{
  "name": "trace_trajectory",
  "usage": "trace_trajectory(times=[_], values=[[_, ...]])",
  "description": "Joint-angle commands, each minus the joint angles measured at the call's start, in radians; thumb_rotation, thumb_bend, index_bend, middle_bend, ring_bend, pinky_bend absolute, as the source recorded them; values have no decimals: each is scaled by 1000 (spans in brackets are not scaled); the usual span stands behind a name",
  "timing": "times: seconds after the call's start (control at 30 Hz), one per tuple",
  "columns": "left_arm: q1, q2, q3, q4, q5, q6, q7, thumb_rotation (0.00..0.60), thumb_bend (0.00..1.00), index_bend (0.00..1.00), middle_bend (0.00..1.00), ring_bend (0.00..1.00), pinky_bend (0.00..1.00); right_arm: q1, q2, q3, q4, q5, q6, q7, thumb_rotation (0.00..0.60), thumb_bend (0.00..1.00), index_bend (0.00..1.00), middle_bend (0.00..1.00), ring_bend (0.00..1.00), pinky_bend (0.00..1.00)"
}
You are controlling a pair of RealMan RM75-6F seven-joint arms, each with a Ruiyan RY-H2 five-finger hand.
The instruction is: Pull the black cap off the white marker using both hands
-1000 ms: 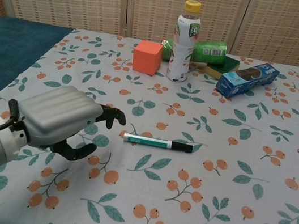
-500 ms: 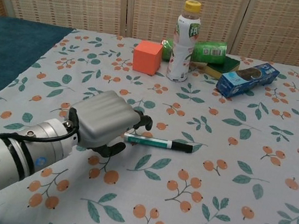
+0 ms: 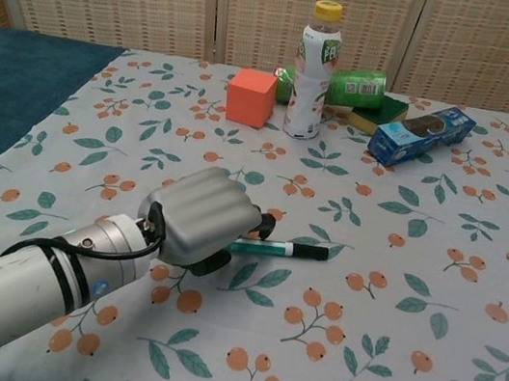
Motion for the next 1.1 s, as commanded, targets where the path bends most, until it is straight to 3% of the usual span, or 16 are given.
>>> trace_trajectory(times=[0.03, 0.57, 0.83, 1.1], values=[[-8, -2, 0, 12, -4, -2, 0, 600, 438, 322, 408, 750, 884, 0, 1, 0, 0, 0, 2, 1, 600, 97, 0, 0, 0, 0], [-1, -10, 33, 56, 28, 70, -23, 600, 438, 511, 625, 772, 904, 0, -13, -4, 8, -25, 21, 5, 600, 97, 0, 0, 0, 0], [15, 18, 24, -15, 24, 108, -80, 600, 436, 579, 697, 774, 906, 29, -71, -17, -17, -101, 16, 11, 600, 98, 0, 0, 0, 2], [23, 45, 24, -101, 23, 128, -30, 600, 436, 581, 701, 774, 906, 153, -130, 24, -100, -96, -133, -9, 600, 100, 219, 0, 0, 55]])
